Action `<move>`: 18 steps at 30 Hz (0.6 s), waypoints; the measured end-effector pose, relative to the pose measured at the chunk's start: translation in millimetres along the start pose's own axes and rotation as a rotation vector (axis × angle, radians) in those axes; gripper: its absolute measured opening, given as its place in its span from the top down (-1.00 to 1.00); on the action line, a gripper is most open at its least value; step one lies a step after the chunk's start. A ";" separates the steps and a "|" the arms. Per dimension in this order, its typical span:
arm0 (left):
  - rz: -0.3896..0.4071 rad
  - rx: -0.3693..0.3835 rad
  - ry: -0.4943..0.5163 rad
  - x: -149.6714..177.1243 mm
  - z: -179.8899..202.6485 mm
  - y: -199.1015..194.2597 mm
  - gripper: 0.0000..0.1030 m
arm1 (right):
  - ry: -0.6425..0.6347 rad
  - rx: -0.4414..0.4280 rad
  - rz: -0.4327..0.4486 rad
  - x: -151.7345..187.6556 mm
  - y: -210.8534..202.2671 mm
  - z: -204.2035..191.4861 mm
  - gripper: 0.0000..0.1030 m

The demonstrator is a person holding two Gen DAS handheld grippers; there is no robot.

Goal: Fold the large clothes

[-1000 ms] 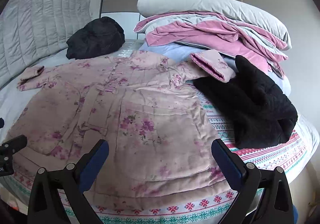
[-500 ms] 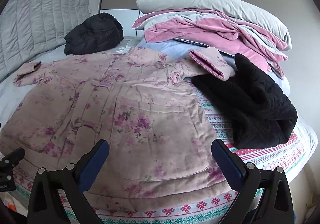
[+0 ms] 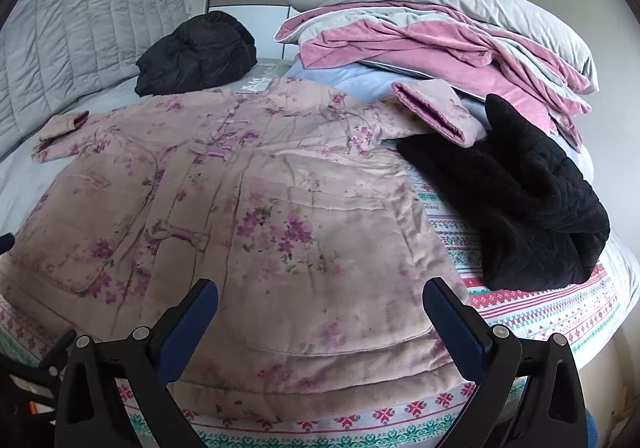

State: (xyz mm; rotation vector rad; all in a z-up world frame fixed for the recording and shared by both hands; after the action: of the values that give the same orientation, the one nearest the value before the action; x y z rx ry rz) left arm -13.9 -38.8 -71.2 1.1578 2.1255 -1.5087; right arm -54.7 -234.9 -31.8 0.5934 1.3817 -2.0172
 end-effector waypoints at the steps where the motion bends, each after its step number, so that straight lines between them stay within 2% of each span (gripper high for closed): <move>1: -0.001 0.009 -0.007 -0.1 1.0 2.6 -0.76 | -0.002 -0.004 -0.002 0.5 0.5 -0.1 -1.00; 2: -0.004 0.023 -0.016 -0.7 1.1 5.1 -0.54 | -0.007 -0.001 0.001 0.5 0.9 0.1 -1.00; 3: -0.003 0.032 -0.027 -2.0 1.6 7.1 -0.43 | -0.009 0.000 0.002 0.5 1.4 0.7 -1.00; 4: -0.001 0.030 -0.032 -2.8 2.0 7.8 -0.16 | -0.004 -0.009 -0.001 1.3 2.4 1.6 -1.00; 5: 0.007 0.026 -0.033 -4.4 0.9 8.2 0.21 | 0.002 -0.018 0.000 2.0 2.8 0.8 -1.00; 6: 0.011 0.023 -0.039 -5.6 0.9 8.5 0.42 | 0.003 -0.027 -0.003 2.6 3.7 1.0 -1.00; 7: 0.007 0.027 -0.060 -7.4 -3.6 8.5 0.98 | -0.001 -0.028 -0.004 2.6 4.0 1.0 -1.00; 10: -0.015 0.129 -0.180 -13.8 -24.3 3.8 0.95 | -0.011 -0.033 -0.003 3.4 4.5 1.1 -1.00; 12: -0.009 0.168 -0.229 -16.3 -35.2 -0.7 0.95 | -0.003 -0.043 -0.009 3.9 6.1 3.4 -1.00; 14: -0.006 0.188 -0.201 -15.2 -30.1 -2.2 0.95 | 0.010 -0.068 -0.020 5.4 9.4 5.0 -1.00; 16: -0.013 0.171 -0.160 -11.2 -21.7 -1.2 0.94 | 0.017 -0.094 -0.035 6.6 13.1 4.8 -1.00; 18: -0.021 0.170 -0.165 -8.4 -20.3 -1.0 0.94 | 0.020 -0.113 -0.047 8.4 16.1 5.0 -1.00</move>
State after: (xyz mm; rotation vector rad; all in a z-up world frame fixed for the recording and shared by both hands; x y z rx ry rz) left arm -5.1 -24.6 -56.9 1.0265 1.9388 -1.7576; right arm -49.4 -245.8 -46.3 0.5365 1.5228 -1.9598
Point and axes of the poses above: each gripper's, at about its wrist camera, not at the fingertips, and y roughly the way its jaws point, z to its right, x to its underside, the point moved 1 cm from there along y, roughly the way its jaws point, and after that the axes turned 15 degrees about -y, right-handed, at the moved point
